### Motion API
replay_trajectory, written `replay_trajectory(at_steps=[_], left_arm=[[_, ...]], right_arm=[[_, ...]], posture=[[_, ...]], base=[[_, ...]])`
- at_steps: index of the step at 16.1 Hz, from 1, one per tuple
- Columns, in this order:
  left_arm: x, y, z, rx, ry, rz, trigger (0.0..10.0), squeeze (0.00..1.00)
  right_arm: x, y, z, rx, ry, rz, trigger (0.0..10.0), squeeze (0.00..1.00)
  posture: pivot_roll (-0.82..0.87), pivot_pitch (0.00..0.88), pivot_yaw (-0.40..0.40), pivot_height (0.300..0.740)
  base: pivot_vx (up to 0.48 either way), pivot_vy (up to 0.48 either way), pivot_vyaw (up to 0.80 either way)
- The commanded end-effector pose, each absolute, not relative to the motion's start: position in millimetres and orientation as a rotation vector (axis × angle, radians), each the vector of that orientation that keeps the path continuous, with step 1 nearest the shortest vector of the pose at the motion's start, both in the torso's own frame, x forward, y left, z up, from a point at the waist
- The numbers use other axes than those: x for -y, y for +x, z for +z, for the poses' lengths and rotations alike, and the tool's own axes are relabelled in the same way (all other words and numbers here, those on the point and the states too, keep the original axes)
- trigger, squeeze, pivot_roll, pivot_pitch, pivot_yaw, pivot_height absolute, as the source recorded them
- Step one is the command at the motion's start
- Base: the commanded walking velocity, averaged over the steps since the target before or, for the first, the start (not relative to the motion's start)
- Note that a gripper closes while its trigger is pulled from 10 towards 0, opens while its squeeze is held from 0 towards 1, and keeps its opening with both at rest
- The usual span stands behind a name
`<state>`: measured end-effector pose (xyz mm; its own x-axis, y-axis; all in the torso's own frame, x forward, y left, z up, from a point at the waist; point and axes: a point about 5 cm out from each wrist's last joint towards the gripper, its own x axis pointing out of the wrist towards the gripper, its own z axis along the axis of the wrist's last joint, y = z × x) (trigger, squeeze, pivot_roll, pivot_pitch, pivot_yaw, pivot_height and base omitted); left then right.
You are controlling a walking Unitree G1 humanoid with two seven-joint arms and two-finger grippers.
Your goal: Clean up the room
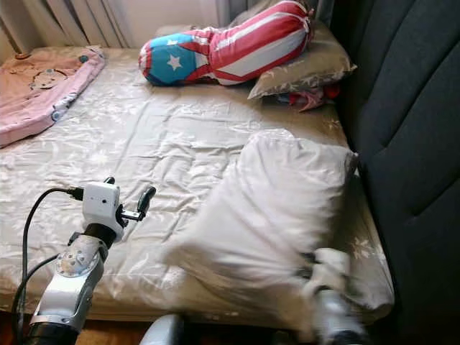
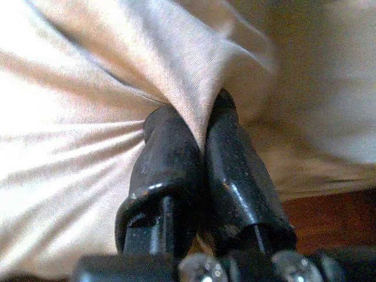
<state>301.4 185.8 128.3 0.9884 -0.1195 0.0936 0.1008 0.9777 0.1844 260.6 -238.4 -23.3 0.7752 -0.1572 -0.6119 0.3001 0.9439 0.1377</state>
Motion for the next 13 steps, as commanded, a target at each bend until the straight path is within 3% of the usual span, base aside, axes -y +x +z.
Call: replay_trajectory(at_steps=[1,6,7,10,11,13], left_arm=[[-186,303,127,0.105,0.183,-0.106,10.0,0.0],[-188,306,124,0.109,0.186,-0.104,10.0,0.0],[-190,307,124,0.108,0.191,-0.104,10.0,0.0],[-189,307,122,0.106,0.194,-0.108,10.0,0.0],[-189,307,122,0.105,0.195,-0.109,10.0,0.0],[-189,307,121,0.104,0.199,-0.113,10.0,0.0]], right_arm=[[282,262,-3,-0.518,0.212,-0.434,0.0,0.0],[376,233,39,-0.406,0.088,-0.74,0.0,0.0],[413,212,58,-0.363,0.041,-0.903,0.0,0.0],[407,210,49,-0.418,0.056,-0.889,0.0,0.0],[398,214,42,-0.442,0.069,-0.844,10.0,0.0],[360,228,21,-0.462,0.12,-0.704,10.0,0.0]], posture=[[-0.03,0.045,-0.029,0.669],[-0.06,0.035,-0.02,0.669],[-0.06,0.039,-0.015,0.669],[-0.06,0.04,-0.01,0.669],[-0.06,0.042,-0.008,0.669],[-0.05,0.043,-0.007,0.669]], base=[[0.0,0.0,0.0],[0.0,0.0,0.0],[0.0,0.0,0.0],[0.0,0.0,0.0],[0.0,0.0,0.0],[0.0,0.0,0.0]])
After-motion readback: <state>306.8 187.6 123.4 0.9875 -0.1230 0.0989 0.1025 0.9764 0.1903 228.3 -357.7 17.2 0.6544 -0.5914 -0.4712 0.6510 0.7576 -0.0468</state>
